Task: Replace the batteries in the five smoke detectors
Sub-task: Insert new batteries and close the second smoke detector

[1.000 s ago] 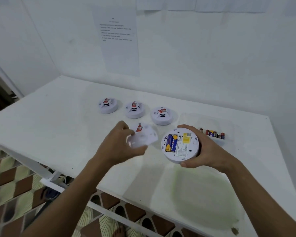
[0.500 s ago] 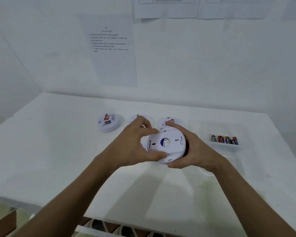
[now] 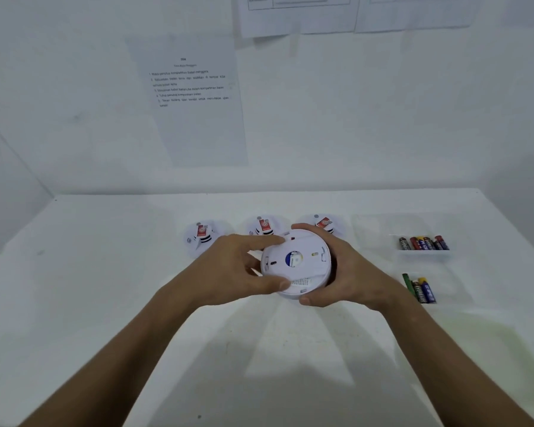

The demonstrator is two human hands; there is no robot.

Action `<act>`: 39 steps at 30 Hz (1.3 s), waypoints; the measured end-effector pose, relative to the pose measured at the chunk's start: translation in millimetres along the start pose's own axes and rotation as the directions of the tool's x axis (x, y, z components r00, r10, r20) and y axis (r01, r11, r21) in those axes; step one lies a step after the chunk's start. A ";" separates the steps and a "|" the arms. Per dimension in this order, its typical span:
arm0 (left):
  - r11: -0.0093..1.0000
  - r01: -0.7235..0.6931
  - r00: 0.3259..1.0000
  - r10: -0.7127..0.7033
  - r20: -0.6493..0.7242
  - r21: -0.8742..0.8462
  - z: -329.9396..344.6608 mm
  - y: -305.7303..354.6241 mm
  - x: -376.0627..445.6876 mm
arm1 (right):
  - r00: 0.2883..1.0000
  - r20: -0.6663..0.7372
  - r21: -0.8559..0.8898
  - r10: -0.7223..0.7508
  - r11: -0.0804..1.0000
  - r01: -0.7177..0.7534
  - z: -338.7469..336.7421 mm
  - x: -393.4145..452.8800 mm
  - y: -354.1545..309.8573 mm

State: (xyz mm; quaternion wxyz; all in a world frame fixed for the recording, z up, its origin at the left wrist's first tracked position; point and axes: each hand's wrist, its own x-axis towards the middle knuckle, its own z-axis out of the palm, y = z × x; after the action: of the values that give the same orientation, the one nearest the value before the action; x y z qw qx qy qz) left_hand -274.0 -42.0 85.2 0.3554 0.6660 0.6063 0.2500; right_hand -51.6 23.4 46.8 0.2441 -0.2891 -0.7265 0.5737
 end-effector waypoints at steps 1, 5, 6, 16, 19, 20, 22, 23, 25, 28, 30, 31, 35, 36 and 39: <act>0.999 0.014 1.000 -0.013 0.025 -0.041 -2.5 -1.6 0.0 | 1.000 -0.005 -0.002 -0.005 1.000 0.005 2.6 1.5 -0.6; 0.984 -0.003 0.996 0.019 0.087 -0.177 -8.8 -11.5 1.2 | 1.000 -0.016 0.010 -0.019 1.000 0.019 10.3 4.1 -2.9; 0.982 -0.006 0.996 0.022 0.085 -0.190 -10.2 -13.5 0.9 | 1.000 -0.012 0.010 -0.027 1.000 0.027 11.2 4.1 -3.9; 0.980 -0.054 0.982 0.087 0.169 -0.193 -21.6 -18.7 -10.2 | 0.996 0.089 -0.102 0.014 0.995 -0.005 14.0 5.1 -18.5; 0.961 -0.050 0.998 0.058 0.022 -0.271 -19.8 -21.0 -12.6 | 0.999 0.026 -0.358 0.023 0.934 -0.012 17.5 4.9 -16.3; 0.951 -0.045 0.999 0.043 -0.015 -0.306 -19.1 -21.3 -13.5 | 1.000 0.007 -0.425 0.008 0.905 -0.004 19.7 5.1 -15.6; 0.941 -0.060 0.998 0.052 -0.032 -0.333 -16.3 -19.8 -17.4 | 1.000 -0.003 -0.458 -0.014 0.889 0.011 23.1 5.3 -14.9; 0.934 -0.081 0.997 0.073 -0.036 -0.348 -14.9 -19.3 -20.2 | 0.999 -0.002 -0.441 -0.033 0.897 0.029 23.5 5.1 -14.6; 0.914 -0.121 0.991 0.091 -0.095 -0.388 -13.5 -21.3 -25.4 | 0.998 -0.002 -0.395 -0.060 0.917 0.054 22.3 5.3 -14.7; 0.959 -0.108 0.988 0.074 -0.137 -0.260 -12.6 -32.3 -31.3 | 0.998 0.007 -0.245 -0.056 0.968 0.056 21.0 4.2 -14.3; 0.987 -0.079 0.995 0.069 -0.073 -0.143 -7.4 -34.4 -34.9 | 0.997 -0.009 -0.152 -0.072 0.986 0.070 22.4 3.6 -11.9; 0.989 -0.079 0.996 0.075 -0.039 -0.123 -3.8 -33.1 -36.1 | 0.997 -0.022 -0.128 -0.080 0.989 0.077 24.3 3.8 -10.3; 0.978 -0.125 0.991 0.116 -0.064 -0.168 1.5 -27.8 -36.2 | 0.994 -0.071 -0.087 -0.084 0.993 0.078 33.3 6.7 -4.8; 0.980 -0.132 0.990 0.123 -0.072 -0.148 0.2 -27.7 -36.6 | 0.994 -0.067 -0.096 -0.082 0.993 0.076 34.2 7.1 -3.5; 0.986 -0.140 0.987 0.133 -0.085 -0.085 -1.2 -30.3 -38.7 | 0.994 -0.064 -0.129 -0.087 0.989 0.078 34.6 7.0 -1.6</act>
State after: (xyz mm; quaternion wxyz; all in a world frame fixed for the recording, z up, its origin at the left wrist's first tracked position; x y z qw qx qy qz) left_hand -299.4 -79.6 66.2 0.3432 0.6788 0.5607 0.3273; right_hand -80.6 4.1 40.8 0.2739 -0.2933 -0.7637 0.5057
